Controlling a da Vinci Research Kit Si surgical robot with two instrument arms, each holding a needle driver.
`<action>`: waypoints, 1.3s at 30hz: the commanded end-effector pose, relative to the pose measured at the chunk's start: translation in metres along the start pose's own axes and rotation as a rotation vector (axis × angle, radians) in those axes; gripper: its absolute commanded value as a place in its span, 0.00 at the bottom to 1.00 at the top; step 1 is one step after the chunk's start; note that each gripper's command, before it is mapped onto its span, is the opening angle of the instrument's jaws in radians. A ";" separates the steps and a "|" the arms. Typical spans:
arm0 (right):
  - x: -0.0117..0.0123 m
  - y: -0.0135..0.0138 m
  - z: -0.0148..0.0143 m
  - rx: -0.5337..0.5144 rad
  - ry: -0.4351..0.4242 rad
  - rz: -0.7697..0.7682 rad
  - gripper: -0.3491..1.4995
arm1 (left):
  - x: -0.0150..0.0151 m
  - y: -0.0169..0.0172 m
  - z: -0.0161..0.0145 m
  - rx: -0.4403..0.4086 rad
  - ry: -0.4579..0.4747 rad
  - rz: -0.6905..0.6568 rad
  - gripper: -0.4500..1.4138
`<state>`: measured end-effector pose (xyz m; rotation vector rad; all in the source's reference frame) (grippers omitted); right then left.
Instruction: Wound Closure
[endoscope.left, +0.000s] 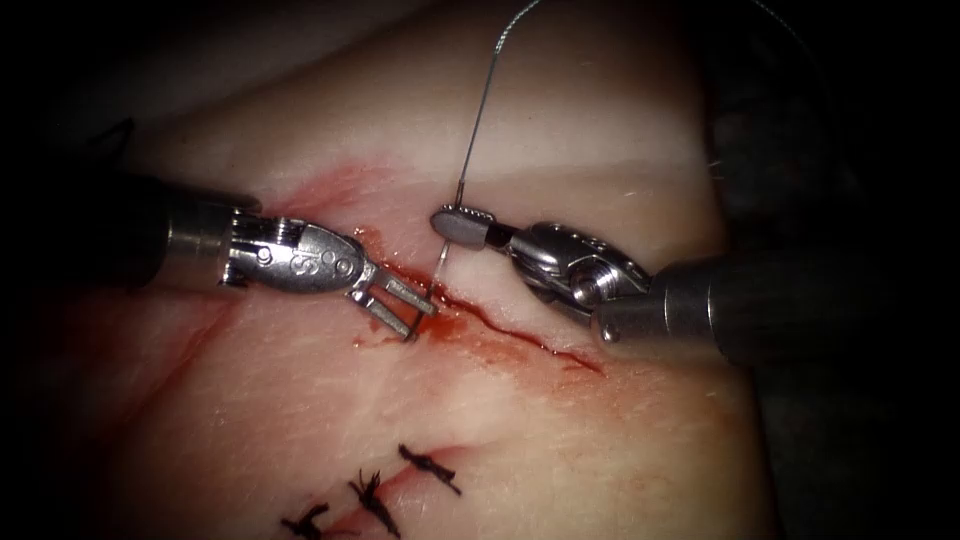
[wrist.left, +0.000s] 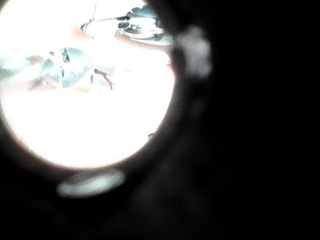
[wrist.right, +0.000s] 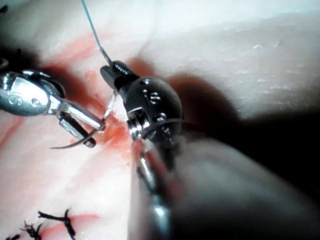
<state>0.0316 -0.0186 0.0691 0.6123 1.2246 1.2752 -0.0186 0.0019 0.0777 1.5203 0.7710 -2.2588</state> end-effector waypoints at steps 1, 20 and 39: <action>-0.0004 -0.0002 0.0007 0.000 0.003 0.000 0.00 | -0.0003 -0.0001 0.0007 -0.002 0.000 0.001 0.41; -0.0004 -0.0004 0.0004 -0.013 0.022 0.026 0.00 | 0.0000 0.0001 0.0006 0.010 0.025 -0.027 0.05; 0.0007 -0.0012 -0.0005 -0.007 0.019 -0.232 0.99 | 0.0004 0.0009 0.0004 0.005 0.059 -0.040 0.11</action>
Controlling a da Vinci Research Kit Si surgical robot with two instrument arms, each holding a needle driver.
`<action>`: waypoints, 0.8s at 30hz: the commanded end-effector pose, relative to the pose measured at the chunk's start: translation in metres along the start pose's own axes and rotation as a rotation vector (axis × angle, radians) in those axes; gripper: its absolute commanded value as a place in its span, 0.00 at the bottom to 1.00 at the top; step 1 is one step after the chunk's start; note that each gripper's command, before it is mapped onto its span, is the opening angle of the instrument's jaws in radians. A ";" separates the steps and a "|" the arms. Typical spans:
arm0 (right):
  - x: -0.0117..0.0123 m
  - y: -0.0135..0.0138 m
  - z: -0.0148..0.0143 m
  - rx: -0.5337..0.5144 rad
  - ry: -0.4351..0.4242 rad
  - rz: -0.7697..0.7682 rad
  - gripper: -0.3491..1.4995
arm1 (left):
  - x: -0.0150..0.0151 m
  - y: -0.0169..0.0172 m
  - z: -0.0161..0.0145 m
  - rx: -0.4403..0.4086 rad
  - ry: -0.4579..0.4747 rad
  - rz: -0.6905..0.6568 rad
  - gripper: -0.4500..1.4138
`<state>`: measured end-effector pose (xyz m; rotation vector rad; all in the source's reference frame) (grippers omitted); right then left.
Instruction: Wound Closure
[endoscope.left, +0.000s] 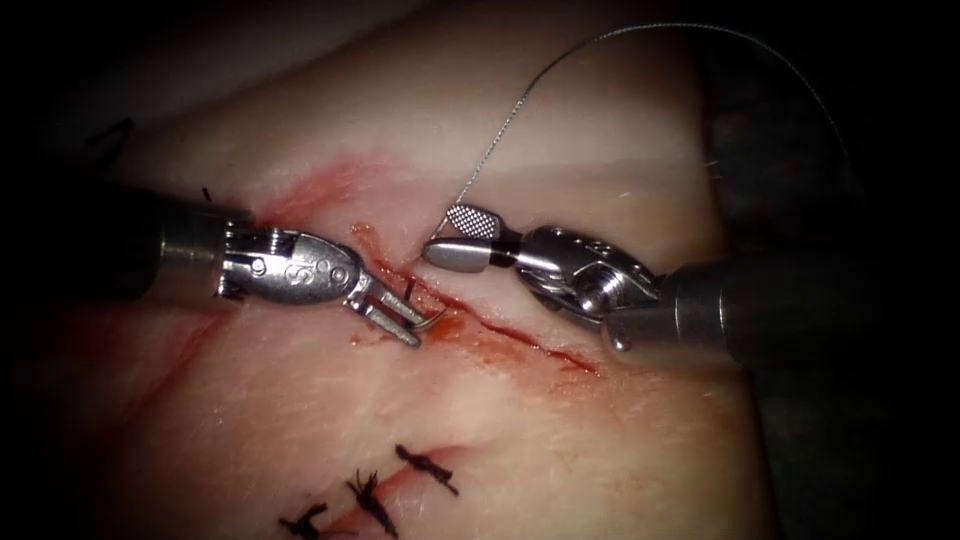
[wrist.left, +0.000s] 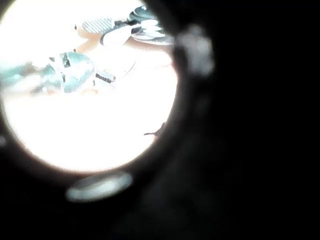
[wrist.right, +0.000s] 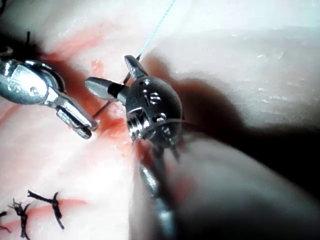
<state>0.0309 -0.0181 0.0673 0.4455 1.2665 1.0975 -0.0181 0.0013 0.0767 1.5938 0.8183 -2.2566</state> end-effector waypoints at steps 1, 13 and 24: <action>-0.0004 -0.0002 0.0002 0.001 0.000 -0.019 0.99 | -0.0002 -0.0001 0.0006 -0.003 0.002 0.000 0.11; 0.0044 -0.0015 -0.0017 -0.025 0.016 -0.141 0.90 | 0.0050 0.0004 -0.0022 0.073 0.170 -0.299 0.00; 0.0066 -0.0021 -0.0012 -0.067 0.055 -0.156 0.85 | 0.0107 0.0006 -0.0055 0.198 0.445 -1.231 0.00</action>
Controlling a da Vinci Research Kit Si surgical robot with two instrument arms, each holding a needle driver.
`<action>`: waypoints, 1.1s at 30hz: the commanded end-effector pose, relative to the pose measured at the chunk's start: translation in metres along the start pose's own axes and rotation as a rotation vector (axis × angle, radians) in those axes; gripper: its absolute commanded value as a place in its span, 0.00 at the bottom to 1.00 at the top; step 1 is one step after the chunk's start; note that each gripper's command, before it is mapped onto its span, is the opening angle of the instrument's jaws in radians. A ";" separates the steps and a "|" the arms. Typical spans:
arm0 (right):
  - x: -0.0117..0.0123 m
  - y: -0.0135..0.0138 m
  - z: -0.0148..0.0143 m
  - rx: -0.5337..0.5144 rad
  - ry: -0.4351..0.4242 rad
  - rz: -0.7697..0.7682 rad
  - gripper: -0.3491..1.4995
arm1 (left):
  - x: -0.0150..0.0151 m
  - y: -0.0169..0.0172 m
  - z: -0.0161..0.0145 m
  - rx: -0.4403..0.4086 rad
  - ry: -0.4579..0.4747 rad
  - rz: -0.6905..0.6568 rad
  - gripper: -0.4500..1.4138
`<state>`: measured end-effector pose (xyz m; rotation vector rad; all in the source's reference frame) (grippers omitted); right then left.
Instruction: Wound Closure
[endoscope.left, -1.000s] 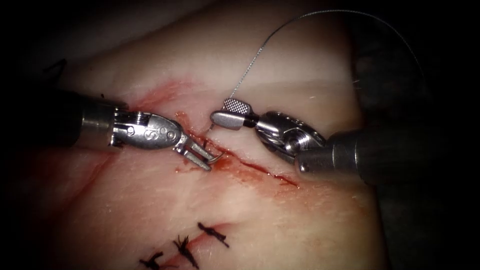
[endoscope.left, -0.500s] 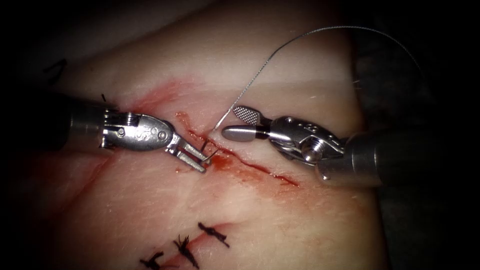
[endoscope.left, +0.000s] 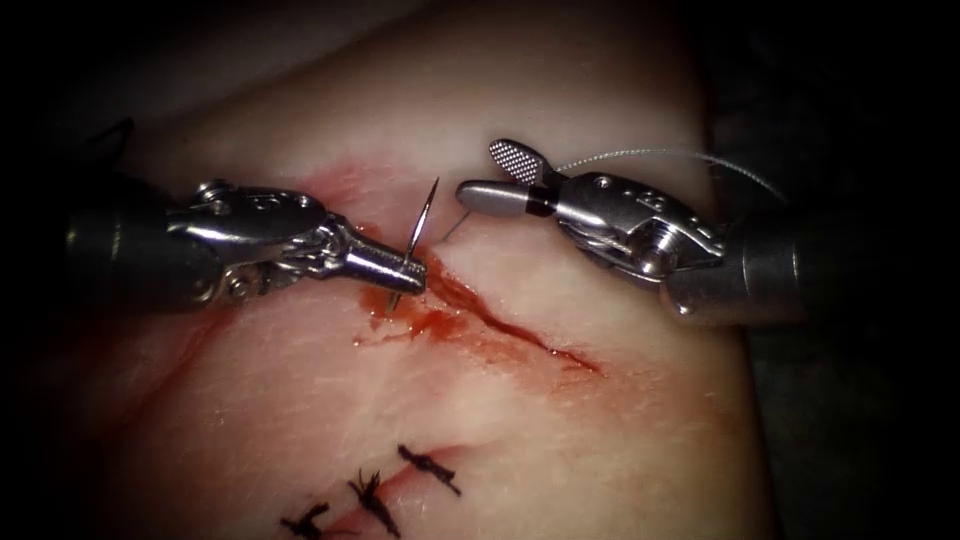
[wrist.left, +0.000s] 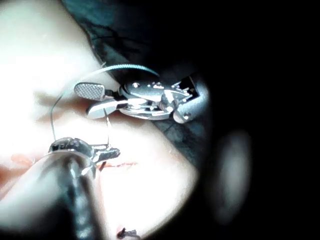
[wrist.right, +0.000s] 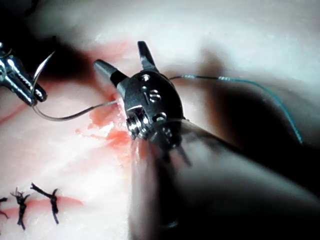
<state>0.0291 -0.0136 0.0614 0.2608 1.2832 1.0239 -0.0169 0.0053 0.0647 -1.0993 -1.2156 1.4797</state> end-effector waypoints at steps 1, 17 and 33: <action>-0.0006 -0.0004 0.0010 0.005 0.006 0.001 0.85 | 0.0001 -0.0003 0.0004 0.008 0.015 -0.071 0.00; -0.0017 -0.0018 0.0036 -0.013 0.026 0.001 0.15 | 0.0049 0.0006 -0.0049 -0.174 0.317 -0.785 0.00; -0.0061 -0.0045 0.0065 0.564 -0.495 -0.435 0.00 | 0.0080 0.0017 -0.0074 -0.424 0.537 -0.820 0.00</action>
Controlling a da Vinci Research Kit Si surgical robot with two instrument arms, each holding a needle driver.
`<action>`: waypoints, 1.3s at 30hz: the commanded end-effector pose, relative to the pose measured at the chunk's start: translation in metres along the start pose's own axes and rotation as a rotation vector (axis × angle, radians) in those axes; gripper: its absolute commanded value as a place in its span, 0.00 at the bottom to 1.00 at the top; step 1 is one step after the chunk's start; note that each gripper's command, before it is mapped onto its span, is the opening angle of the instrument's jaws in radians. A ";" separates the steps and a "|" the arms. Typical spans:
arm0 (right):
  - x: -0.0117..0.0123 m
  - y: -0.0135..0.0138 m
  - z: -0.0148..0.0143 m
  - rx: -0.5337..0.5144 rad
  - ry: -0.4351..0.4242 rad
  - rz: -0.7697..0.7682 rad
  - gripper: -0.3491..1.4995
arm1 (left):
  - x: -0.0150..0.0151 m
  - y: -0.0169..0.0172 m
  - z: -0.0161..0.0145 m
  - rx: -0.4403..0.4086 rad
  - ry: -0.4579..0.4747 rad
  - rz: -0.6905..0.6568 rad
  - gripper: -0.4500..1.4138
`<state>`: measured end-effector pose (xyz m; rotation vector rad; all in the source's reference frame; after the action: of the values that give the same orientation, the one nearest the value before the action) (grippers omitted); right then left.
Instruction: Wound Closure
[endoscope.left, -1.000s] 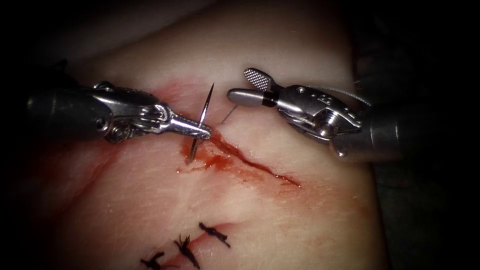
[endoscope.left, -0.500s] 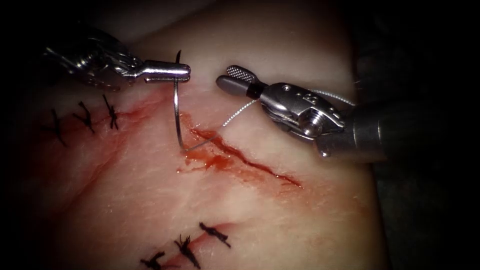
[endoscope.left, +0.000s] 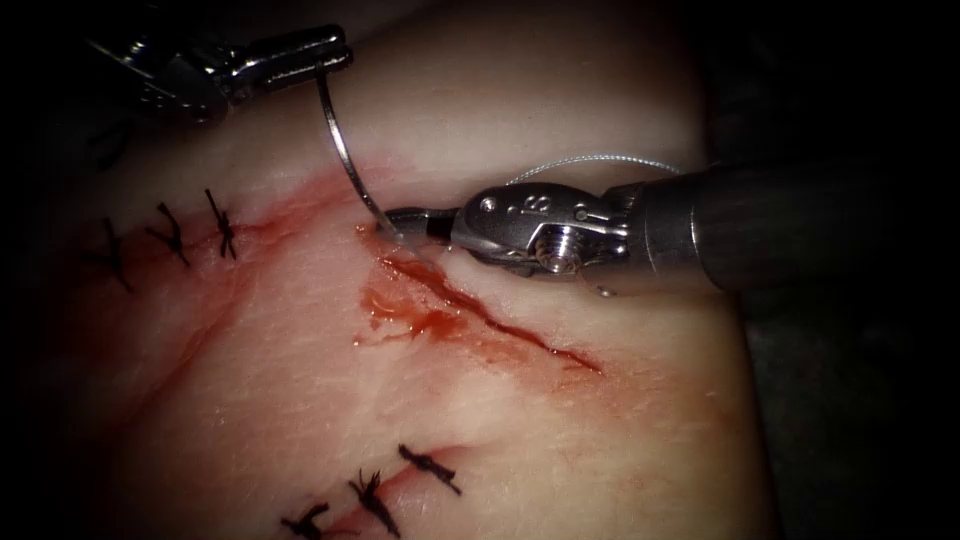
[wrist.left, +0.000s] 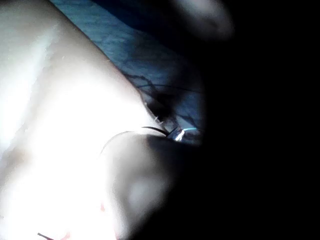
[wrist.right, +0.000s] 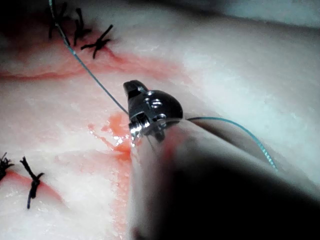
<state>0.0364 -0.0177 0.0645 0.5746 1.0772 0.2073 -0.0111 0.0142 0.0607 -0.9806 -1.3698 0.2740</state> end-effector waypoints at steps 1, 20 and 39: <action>-0.0001 -0.0009 0.0012 0.068 -0.015 -0.020 0.00 | 0.0006 -0.0005 0.0002 0.003 0.001 0.042 0.00; -0.0033 -0.0126 -0.0051 0.277 -0.173 0.306 0.00 | 0.0083 -0.0003 -0.0057 0.240 0.074 0.888 0.00; -0.0010 -0.0046 -0.0073 -0.160 -0.016 0.195 0.00 | 0.0032 0.0024 -0.0033 0.200 -0.110 0.630 0.00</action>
<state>0.0280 -0.0195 0.0598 0.5162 0.9771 0.4674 -0.0065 0.0163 0.0602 -1.2107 -1.1120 0.9014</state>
